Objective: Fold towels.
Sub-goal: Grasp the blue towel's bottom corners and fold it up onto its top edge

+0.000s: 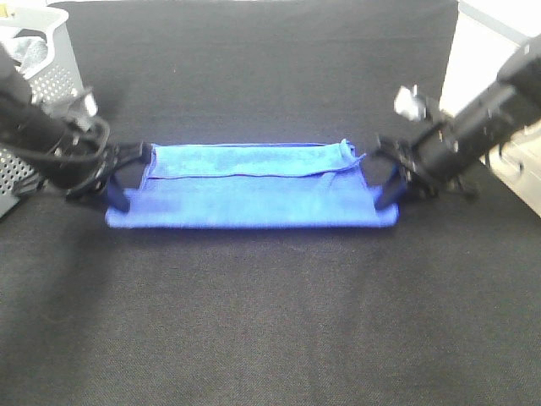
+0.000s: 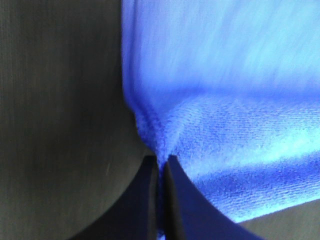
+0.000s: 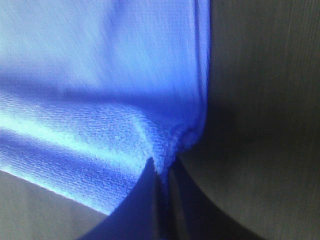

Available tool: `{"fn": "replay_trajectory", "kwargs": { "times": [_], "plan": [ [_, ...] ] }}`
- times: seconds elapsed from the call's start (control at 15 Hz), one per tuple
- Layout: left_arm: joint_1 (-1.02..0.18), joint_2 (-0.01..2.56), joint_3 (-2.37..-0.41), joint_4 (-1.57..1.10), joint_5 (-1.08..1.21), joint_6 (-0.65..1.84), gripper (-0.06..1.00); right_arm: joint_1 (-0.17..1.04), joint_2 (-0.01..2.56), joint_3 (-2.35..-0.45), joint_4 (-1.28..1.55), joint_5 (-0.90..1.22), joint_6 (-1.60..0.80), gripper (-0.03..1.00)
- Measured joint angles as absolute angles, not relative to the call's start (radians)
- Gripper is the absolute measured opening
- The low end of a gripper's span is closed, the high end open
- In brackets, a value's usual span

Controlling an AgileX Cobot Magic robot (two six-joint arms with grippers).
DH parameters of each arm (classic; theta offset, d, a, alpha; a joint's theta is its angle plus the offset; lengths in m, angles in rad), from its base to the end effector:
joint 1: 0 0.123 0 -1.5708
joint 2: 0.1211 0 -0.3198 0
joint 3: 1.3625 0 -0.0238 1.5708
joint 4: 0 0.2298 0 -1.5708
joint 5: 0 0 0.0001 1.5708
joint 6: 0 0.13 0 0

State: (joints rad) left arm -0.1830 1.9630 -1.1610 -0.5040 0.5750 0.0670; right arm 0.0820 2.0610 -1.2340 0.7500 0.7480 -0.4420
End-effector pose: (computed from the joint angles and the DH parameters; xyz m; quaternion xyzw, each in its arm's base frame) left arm 0.3752 -0.1042 0.1507 -0.0672 0.9749 -0.1712 0.1259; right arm 0.3897 0.0926 0.1355 0.0083 0.9648 0.2489 0.0845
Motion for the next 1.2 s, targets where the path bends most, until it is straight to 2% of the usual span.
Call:
{"fn": "replay_trajectory", "kwargs": {
  "times": [0.27,0.33,0.4,0.67,0.87,0.93,1.0,1.07,1.2],
  "plan": [
    [-0.158,2.022,-1.335,-0.497,0.563,0.006,0.01,0.082,2.135,-1.462,0.747,0.793,-0.435,0.0],
    [-0.14,2.081,-1.447,-0.497,0.565,0.0,0.01,0.082,2.211,-1.588,0.726,0.821,-0.409,0.0],
    [-0.14,2.081,-1.447,-0.497,0.565,0.0,0.01,0.082,2.211,-1.588,0.726,0.821,-0.409,0.0],
    [-0.137,2.248,-1.643,-0.496,0.576,0.0,0.01,0.082,2.381,-1.849,0.648,0.856,-0.33,0.0],
    [-0.137,2.319,-1.69,-0.495,0.572,0.0,0.03,0.082,2.449,-1.93,0.643,0.857,-0.321,0.0],
    [-0.137,2.327,-1.693,-0.495,0.568,0.0,0.07,0.082,2.454,-1.934,0.643,0.857,-0.311,0.06],
    [-0.137,2.329,-1.695,-0.495,0.557,0.0,0.17,0.082,2.456,-1.938,0.643,0.857,-0.309,0.17],
    [-0.137,2.329,-1.694,-0.495,0.55,0.0,0.31,0.082,2.457,-1.938,0.643,0.86,-0.3,0.33],
    [-0.137,2.315,-1.696,-0.478,0.551,0.0,0.62,0.081,2.45,-1.938,0.625,0.895,-0.236,0.77]
  ]
}}
